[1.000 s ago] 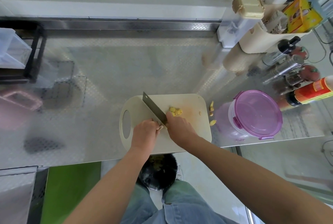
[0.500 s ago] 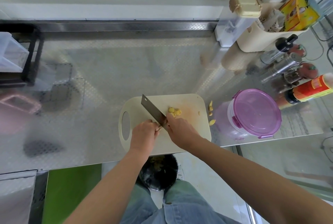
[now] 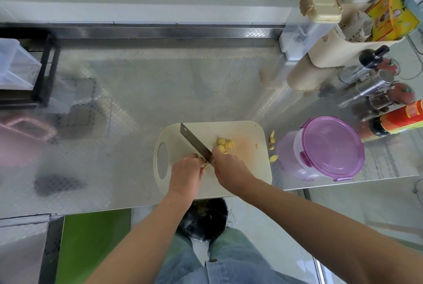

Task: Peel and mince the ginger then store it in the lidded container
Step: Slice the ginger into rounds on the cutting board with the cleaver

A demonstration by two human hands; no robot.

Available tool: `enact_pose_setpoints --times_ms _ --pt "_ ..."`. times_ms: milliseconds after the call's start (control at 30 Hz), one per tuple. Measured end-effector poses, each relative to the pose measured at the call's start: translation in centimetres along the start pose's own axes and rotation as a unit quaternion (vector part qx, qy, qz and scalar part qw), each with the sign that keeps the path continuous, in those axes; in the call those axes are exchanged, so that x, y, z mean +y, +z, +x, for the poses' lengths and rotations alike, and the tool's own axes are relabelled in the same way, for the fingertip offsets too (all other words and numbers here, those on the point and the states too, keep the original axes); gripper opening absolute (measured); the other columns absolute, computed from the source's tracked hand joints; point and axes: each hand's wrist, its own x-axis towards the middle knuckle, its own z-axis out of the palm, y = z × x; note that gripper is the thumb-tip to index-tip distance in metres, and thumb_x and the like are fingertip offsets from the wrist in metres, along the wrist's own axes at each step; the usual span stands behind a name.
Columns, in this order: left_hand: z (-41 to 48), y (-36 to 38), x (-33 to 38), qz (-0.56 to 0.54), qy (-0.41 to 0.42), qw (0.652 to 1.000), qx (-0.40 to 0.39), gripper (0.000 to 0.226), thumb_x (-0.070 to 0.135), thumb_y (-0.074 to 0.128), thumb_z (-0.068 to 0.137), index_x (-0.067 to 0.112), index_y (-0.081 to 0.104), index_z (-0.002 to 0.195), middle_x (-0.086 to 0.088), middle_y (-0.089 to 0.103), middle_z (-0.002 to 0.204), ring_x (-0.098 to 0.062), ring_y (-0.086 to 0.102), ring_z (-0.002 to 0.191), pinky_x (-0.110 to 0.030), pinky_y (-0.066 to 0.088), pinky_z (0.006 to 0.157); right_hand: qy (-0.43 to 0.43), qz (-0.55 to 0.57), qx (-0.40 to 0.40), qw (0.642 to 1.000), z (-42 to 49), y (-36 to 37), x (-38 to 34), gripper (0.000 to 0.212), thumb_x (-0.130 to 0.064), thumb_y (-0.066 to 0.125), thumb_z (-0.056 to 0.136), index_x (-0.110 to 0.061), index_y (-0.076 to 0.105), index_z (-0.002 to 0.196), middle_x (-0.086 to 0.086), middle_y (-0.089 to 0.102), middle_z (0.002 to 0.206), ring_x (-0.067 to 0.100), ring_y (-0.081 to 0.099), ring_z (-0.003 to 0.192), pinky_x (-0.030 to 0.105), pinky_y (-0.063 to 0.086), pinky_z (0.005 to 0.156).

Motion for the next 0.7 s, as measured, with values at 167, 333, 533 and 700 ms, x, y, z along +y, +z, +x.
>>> enact_pose_setpoints --times_ms 167,333,533,700 --pt "0.1 -0.2 0.1 0.008 -0.001 1.000 -0.007 0.015 0.017 0.064 0.089 0.017 0.074 0.101 -0.002 0.070 0.097 -0.025 0.065 0.086 -0.034 0.050 0.071 -0.005 0.000 0.013 1.000 -0.1 0.0 -0.3 0.016 -0.003 0.040 0.095 -0.015 0.037 0.104 0.004 0.051 0.076 0.023 0.050 0.062 0.030 0.031 0.050" --pt "0.2 -0.3 0.2 0.008 -0.011 1.000 -0.004 0.015 0.017 0.063 0.090 0.015 0.074 0.099 -0.004 0.070 0.097 -0.027 0.065 0.087 -0.030 0.043 0.066 -0.006 -0.012 0.011 1.000 -0.8 0.2 0.0 0.025 0.001 0.041 0.093 -0.015 0.038 0.112 0.004 0.050 0.078 0.021 0.051 0.065 0.032 0.040 0.052" --pt "0.1 -0.4 0.3 0.005 0.001 1.000 -0.007 0.009 0.012 0.068 0.086 0.012 0.075 0.091 -0.007 0.070 0.086 -0.031 0.065 0.075 -0.030 0.041 0.058 -0.006 -0.039 0.009 0.999 -1.2 0.3 -0.2 0.030 0.005 0.040 0.090 -0.012 0.036 0.114 0.011 0.057 0.087 0.029 0.045 0.068 0.036 0.033 0.058" --pt "0.2 0.3 0.0 0.008 0.000 1.000 0.008 0.005 0.009 0.069 0.083 0.010 0.074 0.083 -0.008 0.068 0.080 -0.033 0.064 0.069 -0.032 0.043 0.055 -0.002 -0.024 0.008 1.000 -1.0 -0.3 -1.1 0.025 0.005 0.040 0.089 -0.013 0.035 0.105 0.009 0.053 0.084 0.028 0.043 0.067 0.035 0.033 0.059"
